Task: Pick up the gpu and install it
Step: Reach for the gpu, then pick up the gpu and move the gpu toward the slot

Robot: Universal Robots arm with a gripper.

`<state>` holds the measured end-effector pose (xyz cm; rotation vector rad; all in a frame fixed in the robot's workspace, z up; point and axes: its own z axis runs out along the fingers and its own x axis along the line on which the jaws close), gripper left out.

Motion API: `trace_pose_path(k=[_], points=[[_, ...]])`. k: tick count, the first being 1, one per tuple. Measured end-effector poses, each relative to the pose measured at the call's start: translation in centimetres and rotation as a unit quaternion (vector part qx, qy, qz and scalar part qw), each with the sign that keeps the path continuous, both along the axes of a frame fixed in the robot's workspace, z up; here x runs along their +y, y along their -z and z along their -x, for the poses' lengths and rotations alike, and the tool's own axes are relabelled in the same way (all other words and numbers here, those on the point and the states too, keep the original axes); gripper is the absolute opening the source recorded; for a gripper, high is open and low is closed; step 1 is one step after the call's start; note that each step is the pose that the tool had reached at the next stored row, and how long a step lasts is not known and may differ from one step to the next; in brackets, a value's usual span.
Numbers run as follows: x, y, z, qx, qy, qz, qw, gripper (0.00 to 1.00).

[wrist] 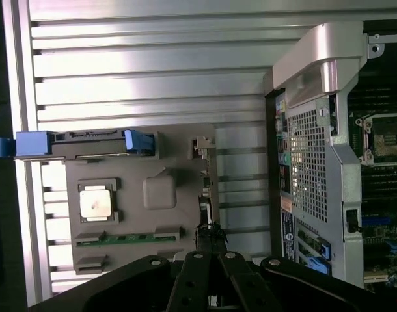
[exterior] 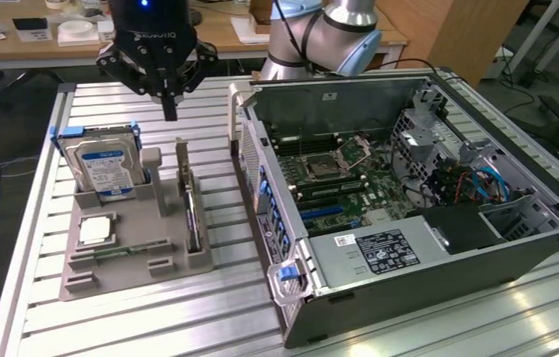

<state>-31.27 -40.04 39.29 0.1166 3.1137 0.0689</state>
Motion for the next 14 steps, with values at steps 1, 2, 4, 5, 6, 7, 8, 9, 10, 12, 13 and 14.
trace_pose_path(k=[1,2,4,5,6,7,8,9,10,12,13,14], points=[[0.0,0.0,0.03,0.0,0.0,0.0,1.0,0.11],[0.0,0.0,0.03,0.0,0.0,0.0,1.0,0.11],[0.0,0.0,0.07,0.0,0.0,0.0,1.0,0.11],[0.0,0.0,0.1,0.0,0.0,0.0,1.0,0.11],[0.0,0.0,0.11,0.0,0.0,0.0,1.0,0.11],[0.0,0.0,0.12,0.0,0.0,0.0,1.0,0.11],[0.0,0.0,0.12,0.0,0.0,0.0,1.0,0.11],[0.0,0.0,0.13,0.0,0.0,0.0,1.0,0.11],[0.0,-0.01,0.14,0.0,0.0,0.0,1.0,0.11],[0.0,0.0,0.16,0.0,0.0,0.0,1.0,0.11],[0.0,0.0,0.17,0.0,0.0,0.0,1.0,0.11],[0.0,0.0,0.18,0.0,0.0,0.0,1.0,0.11]])
